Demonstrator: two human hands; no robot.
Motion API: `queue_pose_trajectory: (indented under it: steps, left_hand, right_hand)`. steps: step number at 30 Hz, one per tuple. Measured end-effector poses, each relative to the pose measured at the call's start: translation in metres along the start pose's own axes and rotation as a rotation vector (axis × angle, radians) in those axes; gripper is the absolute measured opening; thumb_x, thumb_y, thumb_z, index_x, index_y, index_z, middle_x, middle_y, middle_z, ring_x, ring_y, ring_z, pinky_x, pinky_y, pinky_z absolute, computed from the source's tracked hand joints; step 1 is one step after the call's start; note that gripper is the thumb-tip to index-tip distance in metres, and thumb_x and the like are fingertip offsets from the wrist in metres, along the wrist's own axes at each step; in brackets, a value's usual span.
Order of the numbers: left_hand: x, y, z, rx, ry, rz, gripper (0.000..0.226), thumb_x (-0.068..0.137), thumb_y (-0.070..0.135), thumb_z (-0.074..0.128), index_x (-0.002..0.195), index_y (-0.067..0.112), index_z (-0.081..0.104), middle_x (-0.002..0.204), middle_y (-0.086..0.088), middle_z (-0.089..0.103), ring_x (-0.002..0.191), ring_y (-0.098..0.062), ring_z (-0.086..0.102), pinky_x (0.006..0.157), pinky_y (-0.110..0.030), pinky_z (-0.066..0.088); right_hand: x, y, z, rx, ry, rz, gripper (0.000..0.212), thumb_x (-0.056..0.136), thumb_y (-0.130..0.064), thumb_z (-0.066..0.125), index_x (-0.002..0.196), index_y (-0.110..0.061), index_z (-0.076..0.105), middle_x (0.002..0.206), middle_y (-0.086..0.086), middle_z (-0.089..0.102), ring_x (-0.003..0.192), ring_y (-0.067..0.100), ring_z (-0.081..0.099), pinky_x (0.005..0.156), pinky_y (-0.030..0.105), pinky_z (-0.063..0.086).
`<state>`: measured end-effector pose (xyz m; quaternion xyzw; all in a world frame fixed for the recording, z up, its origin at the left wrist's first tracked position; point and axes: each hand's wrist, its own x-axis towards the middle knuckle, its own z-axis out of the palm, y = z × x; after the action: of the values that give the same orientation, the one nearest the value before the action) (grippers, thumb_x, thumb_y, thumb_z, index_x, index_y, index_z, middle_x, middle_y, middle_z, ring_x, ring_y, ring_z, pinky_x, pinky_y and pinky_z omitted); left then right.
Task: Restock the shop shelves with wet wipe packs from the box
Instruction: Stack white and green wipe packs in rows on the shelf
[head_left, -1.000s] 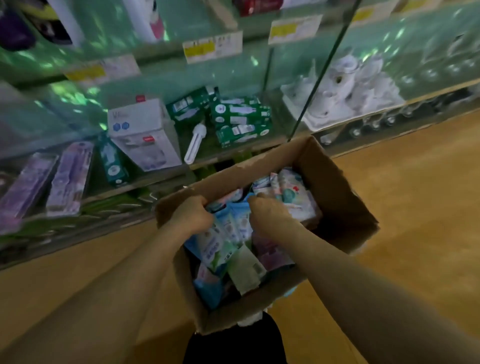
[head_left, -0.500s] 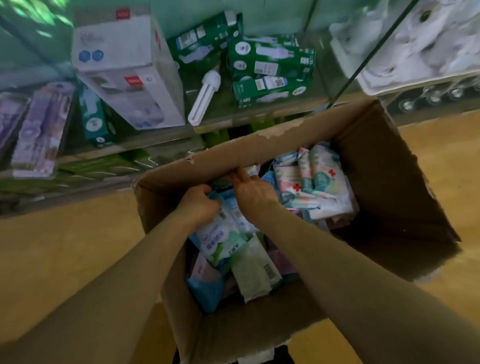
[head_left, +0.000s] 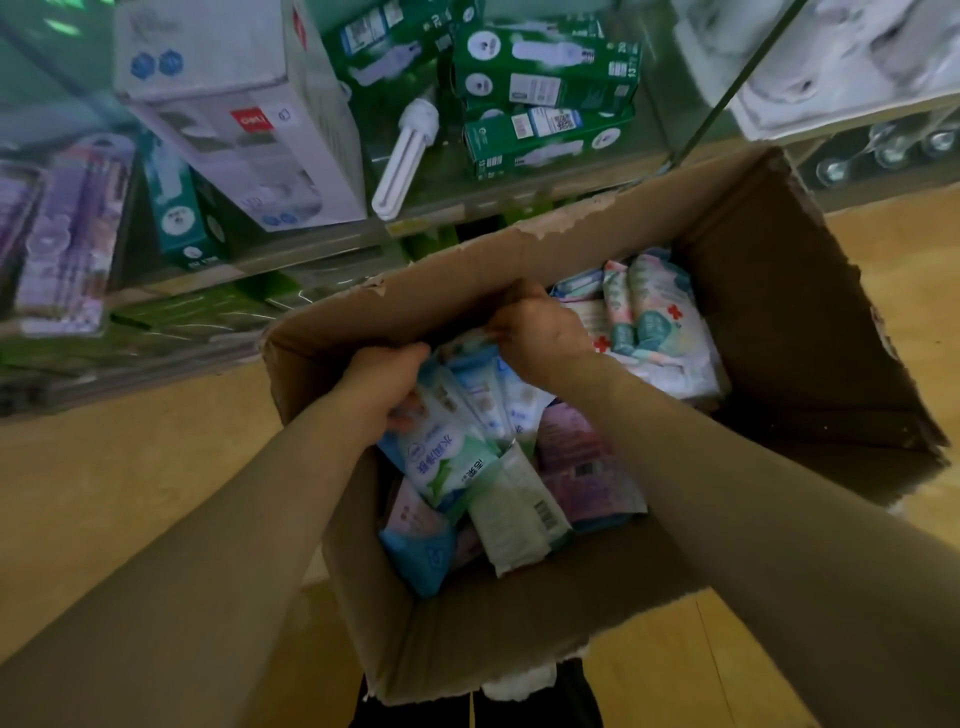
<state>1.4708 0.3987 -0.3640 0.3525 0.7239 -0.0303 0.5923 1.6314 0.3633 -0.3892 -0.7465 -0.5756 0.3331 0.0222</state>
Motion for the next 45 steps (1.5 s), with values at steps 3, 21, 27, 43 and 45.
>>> queue_pose_trajectory:
  steps: [3, 21, 27, 43, 45]
  left_hand:
    - [-0.009, 0.006, -0.003, -0.089, -0.155, -0.153, 0.036, 0.094, 0.046, 0.052, 0.111, 0.015, 0.051, 0.103, -0.015, 0.058, 0.089, -0.028, 0.062, 0.074, -0.039, 0.052]
    - [-0.011, -0.01, 0.029, -0.008, -0.106, -0.023, 0.037, 0.093, 0.024, 0.06, 0.125, 0.006, 0.053, 0.1, -0.01, 0.058, 0.08, -0.019, 0.057, 0.064, -0.031, 0.048]
    - [-0.018, -0.012, 0.044, 1.082, 0.29, 0.666, 0.084, 0.086, 0.04, 0.064, 0.151, 0.028, 0.012, 0.15, -0.008, 0.021, 0.134, -0.03, 0.027, 0.105, -0.044, 0.029]
    - [-0.021, 0.005, 0.069, 0.631, 0.092, 0.451, 0.031, 0.096, 0.024, 0.048, 0.122, 0.009, 0.056, 0.109, -0.011, 0.06, 0.092, -0.025, 0.055, 0.074, -0.029, 0.04]
    - [-0.028, 0.011, 0.073, 0.633, 0.089, 0.45, 0.032, 0.096, 0.024, 0.048, 0.122, 0.009, 0.056, 0.106, -0.009, 0.059, 0.086, -0.021, 0.052, 0.072, -0.028, 0.039]
  right_hand:
    - [-0.027, -0.001, -0.011, 0.2, 0.009, -0.091, 0.02, 0.089, -0.011, 0.059, 0.103, -0.011, 0.075, 0.118, 0.012, 0.058, 0.104, 0.027, 0.057, 0.088, 0.023, 0.041]
    - [-0.004, 0.008, 0.005, 0.266, -0.102, 0.454, 0.04, 0.091, -0.028, 0.059, 0.123, -0.007, 0.051, 0.123, 0.01, 0.058, 0.112, 0.027, 0.057, 0.079, 0.03, 0.041]
    - [-0.031, 0.01, -0.019, 0.924, -0.294, 0.488, 0.023, 0.089, -0.01, 0.063, 0.072, -0.01, 0.047, 0.062, 0.005, 0.044, 0.051, 0.012, 0.039, 0.042, 0.022, 0.032]
    - [-0.03, 0.106, -0.051, 0.05, 0.073, 0.57, 0.037, 0.093, -0.023, 0.057, 0.126, -0.008, 0.051, 0.123, 0.015, 0.057, 0.114, 0.033, 0.055, 0.086, 0.037, 0.043]
    - [-0.046, 0.102, -0.054, -0.004, 0.114, 0.647, 0.033, 0.093, -0.019, 0.056, 0.123, -0.008, 0.052, 0.122, 0.013, 0.058, 0.113, 0.03, 0.056, 0.082, 0.035, 0.043]
